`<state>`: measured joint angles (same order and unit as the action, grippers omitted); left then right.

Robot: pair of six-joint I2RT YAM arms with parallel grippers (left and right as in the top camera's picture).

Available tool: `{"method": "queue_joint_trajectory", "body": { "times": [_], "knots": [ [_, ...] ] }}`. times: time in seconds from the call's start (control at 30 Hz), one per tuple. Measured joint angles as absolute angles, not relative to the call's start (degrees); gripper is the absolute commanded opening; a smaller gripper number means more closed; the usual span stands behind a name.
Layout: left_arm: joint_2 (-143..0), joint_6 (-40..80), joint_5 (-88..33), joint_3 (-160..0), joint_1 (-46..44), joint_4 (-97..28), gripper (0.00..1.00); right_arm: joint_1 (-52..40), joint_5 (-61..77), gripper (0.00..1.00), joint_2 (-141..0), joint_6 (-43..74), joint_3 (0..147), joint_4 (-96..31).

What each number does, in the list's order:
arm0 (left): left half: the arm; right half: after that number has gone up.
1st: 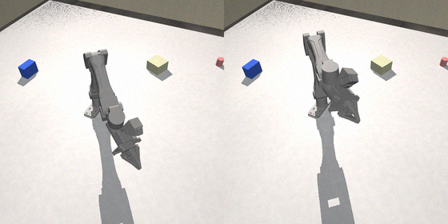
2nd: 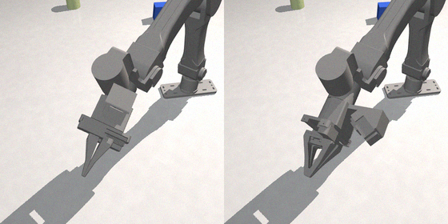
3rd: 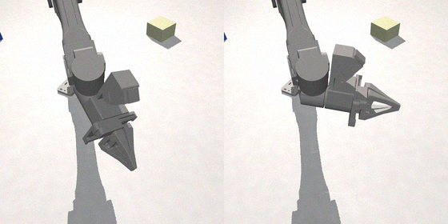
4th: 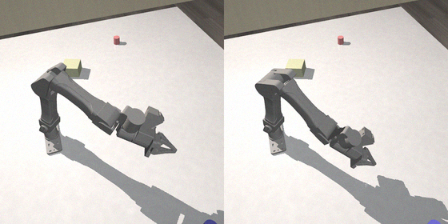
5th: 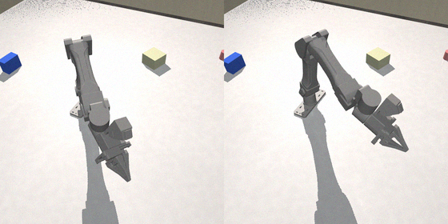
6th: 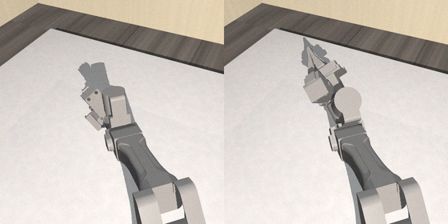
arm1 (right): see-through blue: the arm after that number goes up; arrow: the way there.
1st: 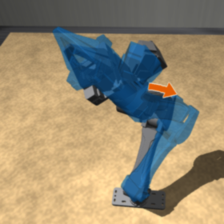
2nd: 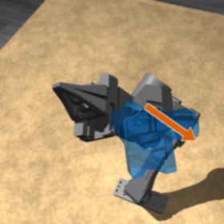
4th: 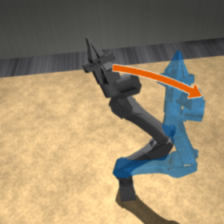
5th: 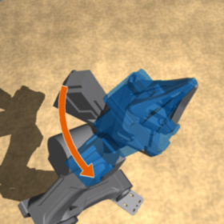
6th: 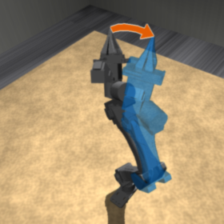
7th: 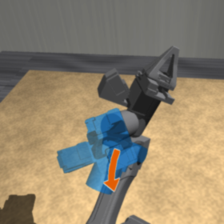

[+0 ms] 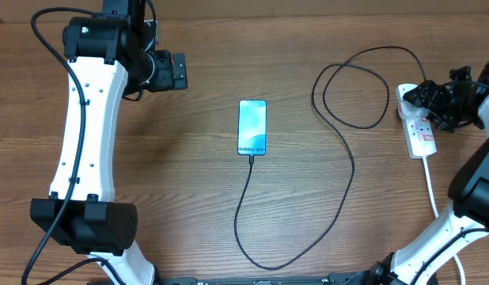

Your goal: Plug charger to phone and switch on socket

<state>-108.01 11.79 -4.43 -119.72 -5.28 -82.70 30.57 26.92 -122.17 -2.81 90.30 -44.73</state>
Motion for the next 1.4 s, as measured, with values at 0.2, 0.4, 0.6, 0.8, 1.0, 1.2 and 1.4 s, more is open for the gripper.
{"method": "queue_joint_trajectory", "body": {
  "times": [0.2,0.4,0.6,0.8,1.0,1.2,1.4],
  "knots": [
    [-108.01,11.79,-4.43,-119.72,-5.28,-82.7,1.0,30.74,27.73,0.95,-122.54,-3.01,90.32,-44.1],
    [-108.01,11.81,-4.43,-119.72,-5.28,-82.7,1.0,30.76,27.88,0.95,-122.54,-3.01,90.32,-44.12],
    [-108.01,11.79,-4.43,-119.72,-5.28,-82.7,1.0,30.76,27.99,0.95,-122.54,-3.03,90.43,-44.58],
    [-108.01,11.79,-4.43,-119.72,-5.28,-82.7,1.0,30.7,28.99,0.95,-122.8,-2.98,92.29,-48.14],
    [-108.01,11.81,-4.43,-119.72,-5.28,-82.7,1.0,30.68,28.93,0.95,-123.07,-3.01,92.68,-48.51],
    [-108.01,11.79,-4.43,-119.72,-5.28,-82.7,1.0,30.68,28.47,0.95,-123.07,-3.01,92.68,-48.66],
    [-108.01,11.79,-4.43,-119.72,-5.28,-82.7,1.0,30.68,28.29,0.95,-123.07,-2.98,92.68,-48.77]
  ]
}}
